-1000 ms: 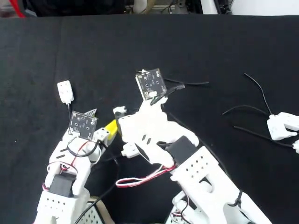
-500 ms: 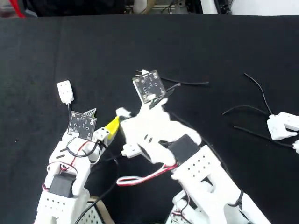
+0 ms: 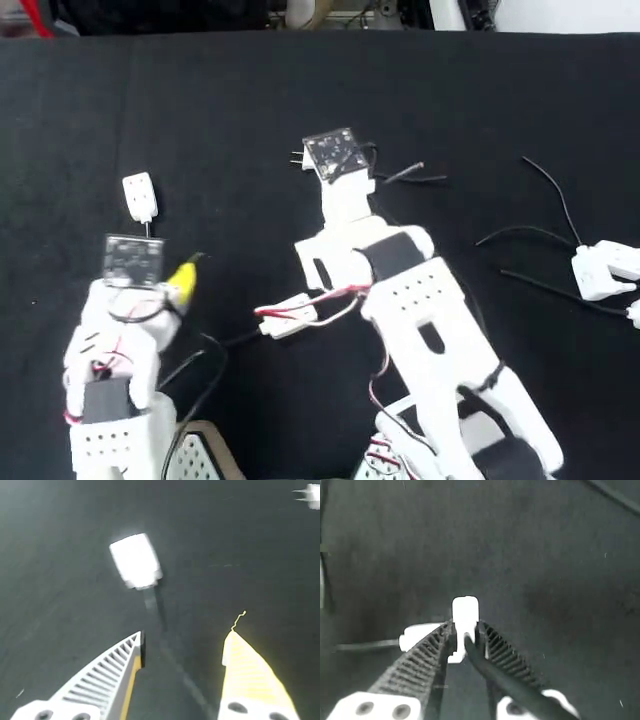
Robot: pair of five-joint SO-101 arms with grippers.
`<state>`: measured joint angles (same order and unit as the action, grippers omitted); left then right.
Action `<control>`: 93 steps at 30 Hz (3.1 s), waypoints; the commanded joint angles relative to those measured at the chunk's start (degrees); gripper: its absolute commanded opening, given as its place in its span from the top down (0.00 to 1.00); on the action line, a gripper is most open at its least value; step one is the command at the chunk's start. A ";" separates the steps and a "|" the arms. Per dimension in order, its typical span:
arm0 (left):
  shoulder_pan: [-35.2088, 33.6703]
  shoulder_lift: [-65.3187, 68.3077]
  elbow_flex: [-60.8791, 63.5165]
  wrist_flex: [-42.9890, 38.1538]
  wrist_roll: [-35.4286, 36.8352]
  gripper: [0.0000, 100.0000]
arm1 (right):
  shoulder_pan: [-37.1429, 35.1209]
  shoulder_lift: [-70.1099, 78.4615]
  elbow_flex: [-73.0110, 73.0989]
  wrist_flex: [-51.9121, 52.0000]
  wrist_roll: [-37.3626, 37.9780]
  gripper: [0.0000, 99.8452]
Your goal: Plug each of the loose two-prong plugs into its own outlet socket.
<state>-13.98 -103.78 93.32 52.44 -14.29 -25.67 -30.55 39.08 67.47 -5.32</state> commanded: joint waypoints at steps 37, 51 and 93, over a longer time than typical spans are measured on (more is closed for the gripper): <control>-16.04 -0.53 4.00 0.70 -5.80 0.74 | -6.51 10.86 0.57 -2.90 -3.25 0.99; -14.73 -0.44 4.00 0.79 -5.89 0.74 | 16.62 4.97 0.48 9.49 6.33 0.99; -14.64 -0.44 4.00 0.79 -5.89 0.74 | 18.81 28.09 -14.90 10.90 8.79 0.99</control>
<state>-29.19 -103.78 96.31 52.88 -19.82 -6.95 4.35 28.79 74.15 3.82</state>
